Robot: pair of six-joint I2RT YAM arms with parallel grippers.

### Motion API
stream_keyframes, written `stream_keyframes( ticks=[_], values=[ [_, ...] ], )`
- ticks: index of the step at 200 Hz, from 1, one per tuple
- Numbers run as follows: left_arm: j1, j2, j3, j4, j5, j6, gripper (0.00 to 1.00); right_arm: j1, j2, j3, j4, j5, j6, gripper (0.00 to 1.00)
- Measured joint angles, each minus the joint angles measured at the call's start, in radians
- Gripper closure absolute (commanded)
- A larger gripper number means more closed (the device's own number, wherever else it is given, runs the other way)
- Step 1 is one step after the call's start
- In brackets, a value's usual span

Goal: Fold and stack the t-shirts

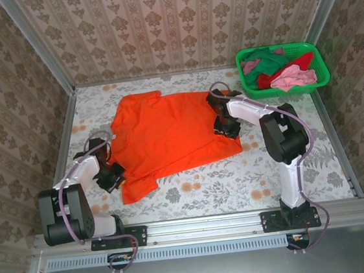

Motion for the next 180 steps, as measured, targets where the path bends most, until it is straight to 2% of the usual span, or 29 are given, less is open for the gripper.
stream_keyframes(
  ticks=[82, 107, 158, 180],
  values=[
    [0.0, 0.04, 0.013, 0.013, 0.022, 0.037, 1.0, 0.003, 0.04, 0.076, -0.049, 0.004, 0.053, 0.61],
    [0.0, 0.04, 0.013, 0.013, 0.022, 0.037, 1.0, 0.003, 0.06, 0.082, -0.049, 0.006, 0.053, 0.64],
    [0.0, 0.039, 0.013, 0.017, 0.024, 0.044, 1.0, 0.003, 0.071, 0.082, -0.05, 0.006, 0.043, 1.0],
    [0.0, 0.038, 0.013, 0.024, 0.025, 0.045, 1.0, 0.003, 0.069, 0.081, -0.049, 0.006, 0.043, 1.0]
  ],
)
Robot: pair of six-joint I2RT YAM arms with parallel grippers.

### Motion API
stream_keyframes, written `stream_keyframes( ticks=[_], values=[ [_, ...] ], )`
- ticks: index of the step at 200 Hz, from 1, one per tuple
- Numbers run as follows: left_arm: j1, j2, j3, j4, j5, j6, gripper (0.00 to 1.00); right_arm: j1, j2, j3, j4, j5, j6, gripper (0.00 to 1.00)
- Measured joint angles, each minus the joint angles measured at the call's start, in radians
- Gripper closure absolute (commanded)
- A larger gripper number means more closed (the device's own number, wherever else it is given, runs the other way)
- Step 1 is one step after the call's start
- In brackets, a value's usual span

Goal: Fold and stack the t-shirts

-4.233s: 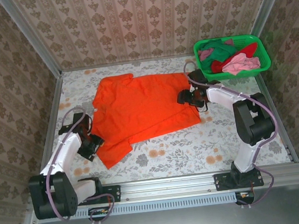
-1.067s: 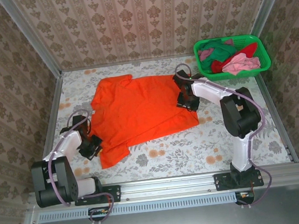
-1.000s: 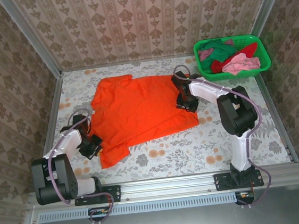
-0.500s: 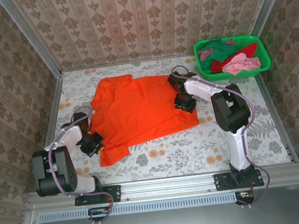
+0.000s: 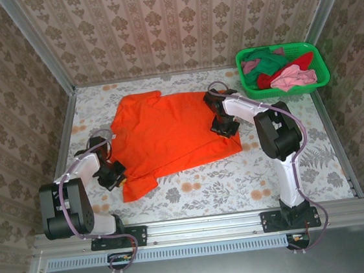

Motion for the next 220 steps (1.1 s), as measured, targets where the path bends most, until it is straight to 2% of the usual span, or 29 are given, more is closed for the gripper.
stream_keyframes(
  ticks=[37, 77, 112, 171, 220],
  values=[
    [0.0, -0.033, 0.002, 0.001, 0.0, 0.0, 1.0, 0.0, -0.077, -0.055, 0.011, 0.01, -0.007, 1.0],
    [0.0, -0.114, 0.08, -0.016, 0.0, 0.001, 1.0, 0.0, -0.349, -0.183, 0.083, 0.086, -0.056, 1.0],
    [0.007, -0.129, 0.274, -0.021, -0.001, 0.003, 1.0, -0.026, -0.543, -0.21, 0.185, 0.126, -0.115, 1.0],
    [0.011, -0.042, 0.621, -0.05, 0.026, -0.025, 1.0, -0.087, -0.614, -0.119, 0.241, 0.137, -0.261, 1.0],
    [0.011, -0.039, 0.89, -0.092, 0.026, -0.044, 1.0, -0.087, -0.811, -0.108, 0.328, 0.119, -0.348, 1.0]
  ],
)
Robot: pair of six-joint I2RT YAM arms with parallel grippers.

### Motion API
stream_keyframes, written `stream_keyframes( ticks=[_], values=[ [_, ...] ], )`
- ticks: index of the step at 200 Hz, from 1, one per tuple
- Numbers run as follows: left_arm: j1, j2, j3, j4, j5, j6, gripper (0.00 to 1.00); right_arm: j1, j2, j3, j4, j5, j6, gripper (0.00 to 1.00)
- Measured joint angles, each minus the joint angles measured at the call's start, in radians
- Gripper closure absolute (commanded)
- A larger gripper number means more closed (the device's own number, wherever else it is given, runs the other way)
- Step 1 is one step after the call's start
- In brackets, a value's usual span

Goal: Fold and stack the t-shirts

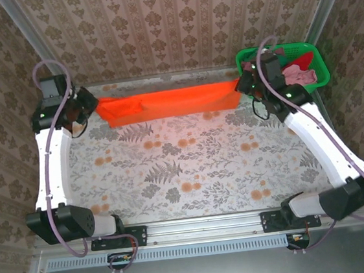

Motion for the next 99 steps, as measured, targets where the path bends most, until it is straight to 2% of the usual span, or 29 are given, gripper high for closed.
stream_keyframes(
  ticks=[54, 99],
  values=[
    [0.0, -0.068, 0.158, -0.013, -0.004, -0.029, 1.0, 0.002, -0.192, 0.072, 0.069, -0.035, -0.1, 1.0],
    [-0.001, -0.087, 0.308, -0.011, -0.004, -0.078, 1.0, 0.002, -0.2, 0.22, 0.07, -0.061, -0.168, 1.0]
  ],
)
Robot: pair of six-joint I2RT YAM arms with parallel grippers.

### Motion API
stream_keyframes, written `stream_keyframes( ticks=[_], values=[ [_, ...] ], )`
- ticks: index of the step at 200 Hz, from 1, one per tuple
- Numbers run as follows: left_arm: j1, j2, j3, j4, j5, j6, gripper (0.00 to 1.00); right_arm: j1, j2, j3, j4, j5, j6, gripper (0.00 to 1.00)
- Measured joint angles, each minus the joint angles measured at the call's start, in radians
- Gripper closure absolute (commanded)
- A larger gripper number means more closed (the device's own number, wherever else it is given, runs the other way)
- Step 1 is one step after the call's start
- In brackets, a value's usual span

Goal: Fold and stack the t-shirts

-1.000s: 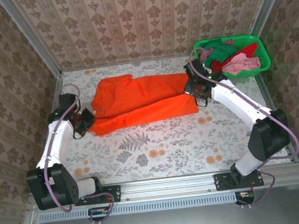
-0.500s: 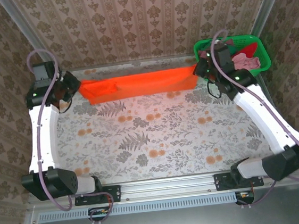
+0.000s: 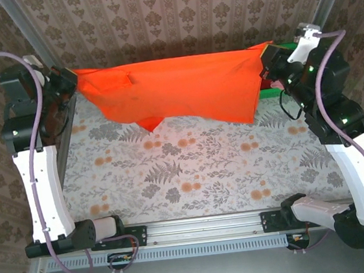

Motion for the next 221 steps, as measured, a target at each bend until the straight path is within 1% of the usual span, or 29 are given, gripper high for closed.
stream_keyframes(
  ticks=[32, 61, 85, 108, 136, 153, 172, 194, 221],
  values=[
    [-0.013, 0.006, 0.057, 0.021, -0.004, -0.045, 1.0, 0.0, 0.055, 0.107, 0.0, -0.01, -0.044, 1.0],
    [-0.022, 0.048, 0.1, 0.046, -0.012, -0.052, 1.0, -0.011, 0.123, 0.155, 0.0, -0.012, -0.071, 1.0],
    [-0.026, 0.111, 0.102, 0.076, -0.019, -0.053, 1.0, -0.036, 0.192, 0.159, 0.001, -0.02, -0.089, 1.0],
    [-0.027, 0.206, 0.118, 0.097, -0.022, -0.059, 1.0, -0.074, 0.279, 0.16, 0.017, -0.047, -0.089, 1.0],
    [-0.032, 0.375, 0.271, 0.082, -0.023, -0.063, 1.0, -0.1, 0.419, 0.229, 0.033, -0.079, -0.088, 1.0],
    [-0.033, 0.461, 0.395, 0.068, -0.022, -0.067, 1.0, -0.101, 0.498, 0.312, 0.034, -0.099, -0.085, 1.0],
    [-0.034, 0.539, 0.551, 0.055, -0.022, -0.067, 1.0, -0.101, 0.553, 0.41, 0.044, -0.125, -0.081, 1.0],
    [-0.034, 0.566, 0.66, 0.056, -0.021, -0.068, 1.0, -0.101, 0.562, 0.478, 0.056, -0.142, -0.073, 1.0],
    [-0.032, 0.533, 0.681, 0.055, -0.022, -0.063, 1.0, -0.101, 0.521, 0.478, 0.077, -0.142, -0.062, 1.0]
  ],
)
